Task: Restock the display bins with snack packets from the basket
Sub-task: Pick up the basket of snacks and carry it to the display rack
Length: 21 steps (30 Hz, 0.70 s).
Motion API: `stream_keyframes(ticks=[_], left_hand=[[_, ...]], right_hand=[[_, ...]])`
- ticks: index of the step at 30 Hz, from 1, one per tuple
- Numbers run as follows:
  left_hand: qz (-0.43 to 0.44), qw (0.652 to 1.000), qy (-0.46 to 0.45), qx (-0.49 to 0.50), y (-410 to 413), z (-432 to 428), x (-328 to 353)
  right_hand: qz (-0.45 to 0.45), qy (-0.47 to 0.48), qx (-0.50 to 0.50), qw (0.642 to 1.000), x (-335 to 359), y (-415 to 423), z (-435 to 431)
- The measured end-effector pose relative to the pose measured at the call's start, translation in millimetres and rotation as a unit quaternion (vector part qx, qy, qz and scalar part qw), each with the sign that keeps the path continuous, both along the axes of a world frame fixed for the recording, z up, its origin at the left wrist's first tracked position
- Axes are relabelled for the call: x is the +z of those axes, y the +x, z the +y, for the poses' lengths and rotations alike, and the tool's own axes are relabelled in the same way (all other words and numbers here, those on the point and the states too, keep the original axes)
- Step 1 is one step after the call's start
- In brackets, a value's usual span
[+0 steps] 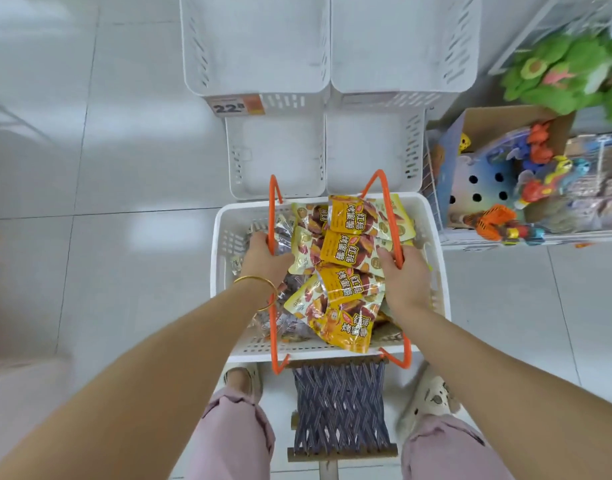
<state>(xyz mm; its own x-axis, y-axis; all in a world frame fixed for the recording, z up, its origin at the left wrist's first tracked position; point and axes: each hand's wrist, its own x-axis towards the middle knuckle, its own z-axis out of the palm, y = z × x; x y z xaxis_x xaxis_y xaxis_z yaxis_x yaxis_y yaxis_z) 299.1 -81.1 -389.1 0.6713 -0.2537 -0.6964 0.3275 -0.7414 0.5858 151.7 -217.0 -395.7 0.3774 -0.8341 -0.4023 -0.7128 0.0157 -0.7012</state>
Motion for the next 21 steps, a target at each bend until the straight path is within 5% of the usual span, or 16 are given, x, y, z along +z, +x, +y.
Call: stream_keyframes(ticks=[21], left_hand=[[0.007,0.999,-0.007,-0.035,13,-28,-75]], right_hand=[[-0.002,-0.007,0.072,0.997,-77,-7,-25]])
